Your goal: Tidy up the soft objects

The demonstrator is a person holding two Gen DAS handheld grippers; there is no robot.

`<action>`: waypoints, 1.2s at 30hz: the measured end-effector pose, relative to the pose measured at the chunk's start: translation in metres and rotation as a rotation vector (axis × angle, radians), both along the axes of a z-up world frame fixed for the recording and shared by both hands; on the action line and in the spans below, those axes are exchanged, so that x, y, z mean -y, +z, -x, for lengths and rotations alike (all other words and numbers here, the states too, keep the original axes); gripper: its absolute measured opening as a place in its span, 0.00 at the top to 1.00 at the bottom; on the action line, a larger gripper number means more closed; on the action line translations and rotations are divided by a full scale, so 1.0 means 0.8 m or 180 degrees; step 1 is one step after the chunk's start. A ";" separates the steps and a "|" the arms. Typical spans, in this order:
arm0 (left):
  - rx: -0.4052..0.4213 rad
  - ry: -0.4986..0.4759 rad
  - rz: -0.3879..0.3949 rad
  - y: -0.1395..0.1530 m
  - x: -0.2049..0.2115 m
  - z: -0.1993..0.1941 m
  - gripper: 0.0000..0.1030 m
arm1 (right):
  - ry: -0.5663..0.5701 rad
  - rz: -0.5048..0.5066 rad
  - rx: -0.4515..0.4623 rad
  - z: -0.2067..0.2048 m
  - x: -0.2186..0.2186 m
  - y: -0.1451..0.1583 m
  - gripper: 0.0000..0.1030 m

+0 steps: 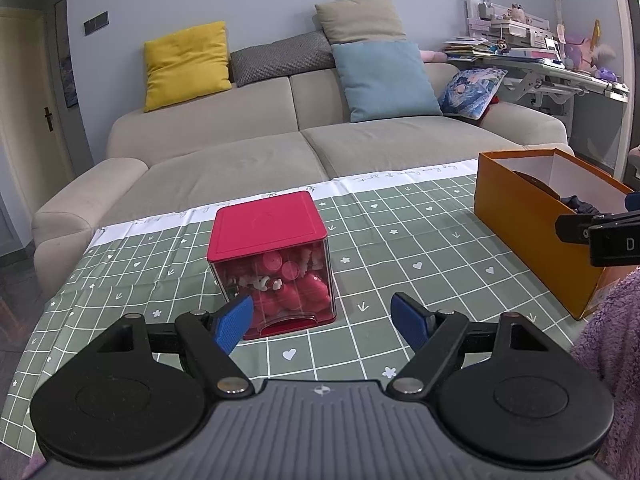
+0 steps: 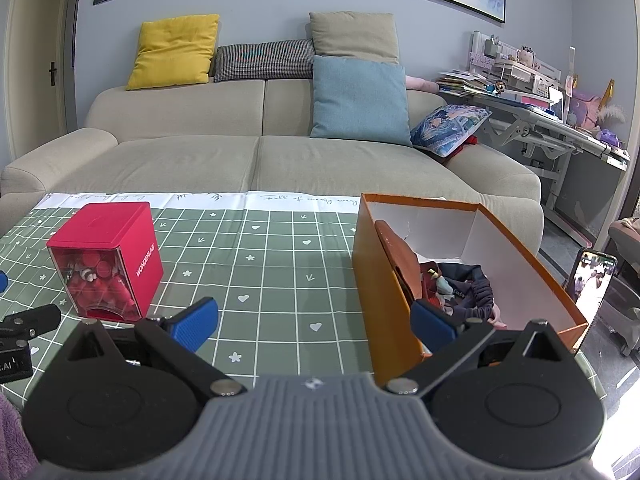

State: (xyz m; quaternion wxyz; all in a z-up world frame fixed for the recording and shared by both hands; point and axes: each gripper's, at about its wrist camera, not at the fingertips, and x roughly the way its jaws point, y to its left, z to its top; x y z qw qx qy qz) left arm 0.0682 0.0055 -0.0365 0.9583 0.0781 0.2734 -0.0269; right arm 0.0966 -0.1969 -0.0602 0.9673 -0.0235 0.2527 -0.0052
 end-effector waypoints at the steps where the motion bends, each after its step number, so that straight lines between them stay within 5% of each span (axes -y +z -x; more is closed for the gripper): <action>1: 0.0000 0.0006 -0.0001 0.000 0.000 0.000 0.13 | 0.0000 0.0003 -0.0001 0.000 0.000 0.000 0.03; 36: -0.0001 0.0092 -0.0020 -0.001 0.001 0.002 0.15 | 0.0019 0.0022 -0.0034 -0.002 0.000 -0.006 0.03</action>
